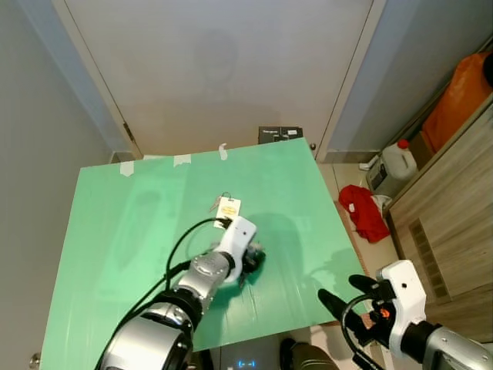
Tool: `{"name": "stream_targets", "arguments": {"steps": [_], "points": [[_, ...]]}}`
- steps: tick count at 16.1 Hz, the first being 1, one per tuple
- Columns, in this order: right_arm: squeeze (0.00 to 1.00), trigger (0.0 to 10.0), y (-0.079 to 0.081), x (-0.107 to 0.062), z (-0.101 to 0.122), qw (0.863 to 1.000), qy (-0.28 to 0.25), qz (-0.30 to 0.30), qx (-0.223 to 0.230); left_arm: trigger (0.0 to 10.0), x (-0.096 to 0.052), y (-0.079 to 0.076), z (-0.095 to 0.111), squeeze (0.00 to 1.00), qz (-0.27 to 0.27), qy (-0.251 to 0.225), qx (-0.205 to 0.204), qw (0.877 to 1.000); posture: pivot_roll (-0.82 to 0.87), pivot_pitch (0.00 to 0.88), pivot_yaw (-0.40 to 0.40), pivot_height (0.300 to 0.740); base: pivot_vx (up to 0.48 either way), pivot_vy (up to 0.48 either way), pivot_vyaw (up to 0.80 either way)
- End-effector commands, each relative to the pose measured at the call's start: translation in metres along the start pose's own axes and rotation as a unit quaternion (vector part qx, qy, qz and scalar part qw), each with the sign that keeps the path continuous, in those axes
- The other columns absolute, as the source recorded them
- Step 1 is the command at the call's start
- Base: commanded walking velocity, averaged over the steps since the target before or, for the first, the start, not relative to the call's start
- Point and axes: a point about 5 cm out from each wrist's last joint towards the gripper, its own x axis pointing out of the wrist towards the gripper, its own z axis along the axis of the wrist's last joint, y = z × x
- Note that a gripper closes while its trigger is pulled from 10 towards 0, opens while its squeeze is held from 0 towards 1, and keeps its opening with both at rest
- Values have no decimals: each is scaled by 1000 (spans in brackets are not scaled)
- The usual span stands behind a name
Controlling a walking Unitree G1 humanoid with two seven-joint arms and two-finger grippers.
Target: Hang keys on a hook
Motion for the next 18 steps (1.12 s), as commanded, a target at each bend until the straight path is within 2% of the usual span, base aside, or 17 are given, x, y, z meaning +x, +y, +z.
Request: {"name": "stream_targets", "arguments": {"steps": [1, 2, 4, 5, 6, 12, 16, 18], "points": [[0, 10000, 2, 1, -3, 1000, 6, 2, 7, 10000, -1, -3, -13, 0, 2, 21, 1, 1000, -276, 187, 32, 740, 0, 0, 0], [0, 10000, 3, 2, -3, 1000, 6, 4, 8, 10000, -2, -7, -24, 0, -3, 41, 3, 999, -277, 187, 29, 740, 0, 0, 0], [0, 10000, 2, 2, -3, 1000, 7, 5, 8, 10000, -3, -6, -29, 0, 4, 50, 1, 999, -276, 183, 24, 740, 0, 0, 0], [0, 10000, 2, 2, -4, 1000, 8, 5, 7, 3373, -4, -6, -30, 0, 2, 53, -5, 999, -276, 183, 24, 740, 0, 0, 0], [0, 10000, 2, 2, -3, 1000, 8, 5, 7, 0, -5, -3, -31, 0, 7, 55, -9, 998, -278, 180, 23, 740, 0, 0, 0], [0, 10000, 4, 10, -4, 1000, 3, 6, 11, 0, -6, 6, -19, 0, 19, 10, 4, 1000, -263, 155, 39, 740, 0, 0, 0], [0, 10000, 1, 33, 4, 1000, -21, 10, 12, 0, -8, 21, 6, 0, 29, -56, -24, 998, -201, 94, 50, 740, 0, 0, 0], [0, 10000, -4, 48, 12, 999, -37, 11, 10, 0, -10, 27, 22, 0, 32, -96, -23, 995, -159, 53, 45, 740, 0, 0, 0]]}}
